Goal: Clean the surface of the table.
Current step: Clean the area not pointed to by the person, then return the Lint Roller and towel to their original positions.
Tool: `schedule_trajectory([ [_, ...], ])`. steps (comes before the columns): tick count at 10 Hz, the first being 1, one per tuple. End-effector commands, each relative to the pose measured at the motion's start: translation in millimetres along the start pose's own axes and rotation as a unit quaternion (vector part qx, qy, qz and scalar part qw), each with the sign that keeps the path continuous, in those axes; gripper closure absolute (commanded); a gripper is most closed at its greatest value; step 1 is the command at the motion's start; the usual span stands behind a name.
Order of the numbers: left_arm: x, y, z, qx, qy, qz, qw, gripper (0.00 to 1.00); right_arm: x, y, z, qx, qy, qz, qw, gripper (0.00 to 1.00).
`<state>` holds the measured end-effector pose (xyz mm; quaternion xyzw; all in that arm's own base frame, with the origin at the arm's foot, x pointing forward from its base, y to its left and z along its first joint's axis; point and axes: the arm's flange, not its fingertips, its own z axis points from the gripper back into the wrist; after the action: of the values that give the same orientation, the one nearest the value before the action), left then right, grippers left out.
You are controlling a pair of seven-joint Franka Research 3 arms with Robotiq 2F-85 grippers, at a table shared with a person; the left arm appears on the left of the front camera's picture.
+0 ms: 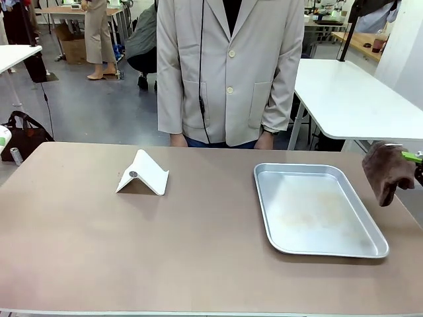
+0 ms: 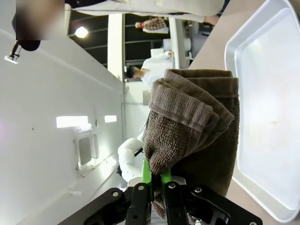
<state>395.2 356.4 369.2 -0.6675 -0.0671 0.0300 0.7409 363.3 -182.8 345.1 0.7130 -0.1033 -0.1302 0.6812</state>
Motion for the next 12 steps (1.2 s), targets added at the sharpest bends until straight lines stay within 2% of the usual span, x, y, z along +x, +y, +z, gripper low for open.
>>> schedule_trajectory([
  [1, -0.8, -4.8, 0.6, -0.009, -0.003, -0.002, 1.0, 0.78, -0.6, 4.2, 3.0, 0.011, 0.003, 0.003, 1.0, 0.91],
  [12, 0.0, 0.0, 0.0, 0.0, 0.0, 0.0, 1.0, 0.78, -0.7, -0.7, 0.7, 0.003, 0.001, -0.002, 1.0, 0.91],
])
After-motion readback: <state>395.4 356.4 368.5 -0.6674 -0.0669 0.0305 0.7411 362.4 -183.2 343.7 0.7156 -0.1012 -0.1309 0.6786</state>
